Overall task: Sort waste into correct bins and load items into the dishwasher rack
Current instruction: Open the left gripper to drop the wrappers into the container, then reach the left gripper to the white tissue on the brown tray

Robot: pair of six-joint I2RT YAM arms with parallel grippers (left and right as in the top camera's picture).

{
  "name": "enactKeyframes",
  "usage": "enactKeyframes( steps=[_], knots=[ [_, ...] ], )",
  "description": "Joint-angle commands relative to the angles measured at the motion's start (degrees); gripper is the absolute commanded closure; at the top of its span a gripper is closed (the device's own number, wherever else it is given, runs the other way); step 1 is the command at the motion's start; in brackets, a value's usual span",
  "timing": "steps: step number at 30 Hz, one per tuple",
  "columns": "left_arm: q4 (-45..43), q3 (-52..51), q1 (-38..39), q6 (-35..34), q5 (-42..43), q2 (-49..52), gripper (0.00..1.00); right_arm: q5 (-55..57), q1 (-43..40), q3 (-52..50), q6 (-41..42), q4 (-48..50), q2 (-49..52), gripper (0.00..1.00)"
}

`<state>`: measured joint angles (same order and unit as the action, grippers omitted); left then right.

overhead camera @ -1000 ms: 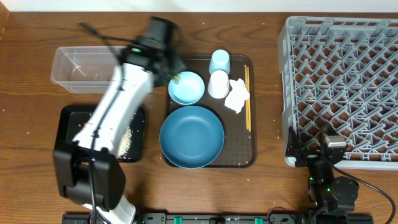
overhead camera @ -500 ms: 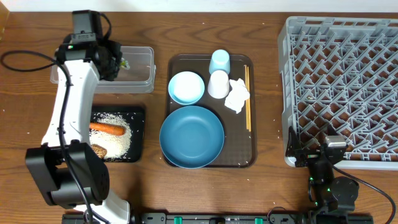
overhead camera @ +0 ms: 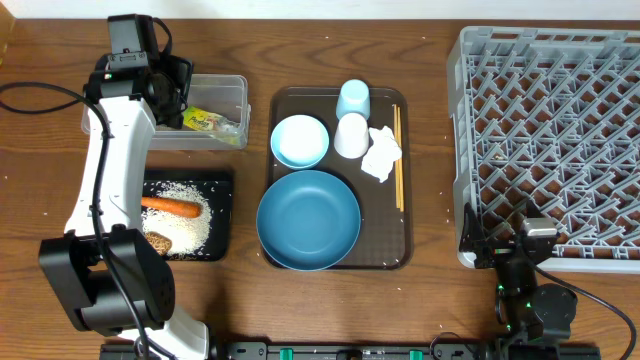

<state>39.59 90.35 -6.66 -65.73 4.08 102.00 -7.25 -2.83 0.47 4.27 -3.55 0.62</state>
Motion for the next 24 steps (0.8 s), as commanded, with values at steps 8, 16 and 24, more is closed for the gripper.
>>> enactKeyframes(
  steps=[8,16,24],
  knots=[
    [0.09,-0.24,-0.11,15.26,7.78,-1.77,0.16,0.13,-1.05,-0.15,-0.09,-0.09,-0.31,0.01],
    [2.05,-0.22,5.05,27.15,10.93,-11.63,0.16,0.13,-1.05,-0.15,-0.09,-0.09,-0.31,0.01],
    [5.92,-0.24,16.13,32.72,10.91,-18.12,0.15,0.13,-1.05,-0.15,-0.09,-0.09,-0.31,0.01]
  ],
)
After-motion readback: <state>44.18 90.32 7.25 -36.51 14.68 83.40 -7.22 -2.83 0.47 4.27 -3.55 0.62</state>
